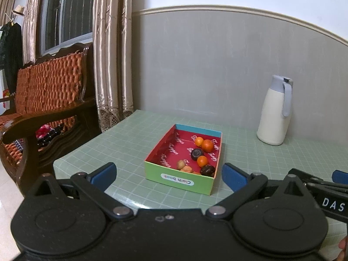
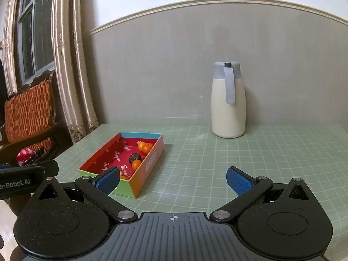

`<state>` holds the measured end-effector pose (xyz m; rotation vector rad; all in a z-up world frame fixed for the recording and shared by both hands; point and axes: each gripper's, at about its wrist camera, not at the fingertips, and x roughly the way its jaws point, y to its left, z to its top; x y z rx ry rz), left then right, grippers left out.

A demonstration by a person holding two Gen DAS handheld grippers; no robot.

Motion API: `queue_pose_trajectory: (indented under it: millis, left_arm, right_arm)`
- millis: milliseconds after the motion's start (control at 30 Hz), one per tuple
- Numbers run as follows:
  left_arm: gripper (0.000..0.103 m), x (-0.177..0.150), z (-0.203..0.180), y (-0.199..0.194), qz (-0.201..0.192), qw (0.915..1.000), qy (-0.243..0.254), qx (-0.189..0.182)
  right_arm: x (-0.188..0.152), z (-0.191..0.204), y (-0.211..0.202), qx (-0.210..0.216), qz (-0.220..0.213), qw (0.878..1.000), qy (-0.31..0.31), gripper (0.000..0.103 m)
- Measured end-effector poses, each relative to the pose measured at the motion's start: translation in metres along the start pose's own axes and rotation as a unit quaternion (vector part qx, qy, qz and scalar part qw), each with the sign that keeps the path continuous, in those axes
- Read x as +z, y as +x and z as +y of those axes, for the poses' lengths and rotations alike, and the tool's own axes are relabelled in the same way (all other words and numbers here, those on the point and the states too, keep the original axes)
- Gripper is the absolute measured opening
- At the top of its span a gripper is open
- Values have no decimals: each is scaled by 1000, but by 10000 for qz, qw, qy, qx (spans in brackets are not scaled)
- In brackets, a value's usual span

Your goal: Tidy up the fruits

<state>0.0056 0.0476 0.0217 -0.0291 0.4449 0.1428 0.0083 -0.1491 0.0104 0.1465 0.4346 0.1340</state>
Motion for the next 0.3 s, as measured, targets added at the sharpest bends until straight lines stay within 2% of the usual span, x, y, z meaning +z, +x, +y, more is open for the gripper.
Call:
queue_pose_trajectory:
  millis: [200, 300]
  left_arm:
    - [94, -1, -4, -2, -269, 9995, 132, -13]
    - [95, 0, -7, 2, -206, 9997, 135, -6]
  right_arm:
    - [0, 0, 2, 7, 18, 10000, 41, 103]
    - [0, -2, 5, 11, 41, 10000, 53, 103]
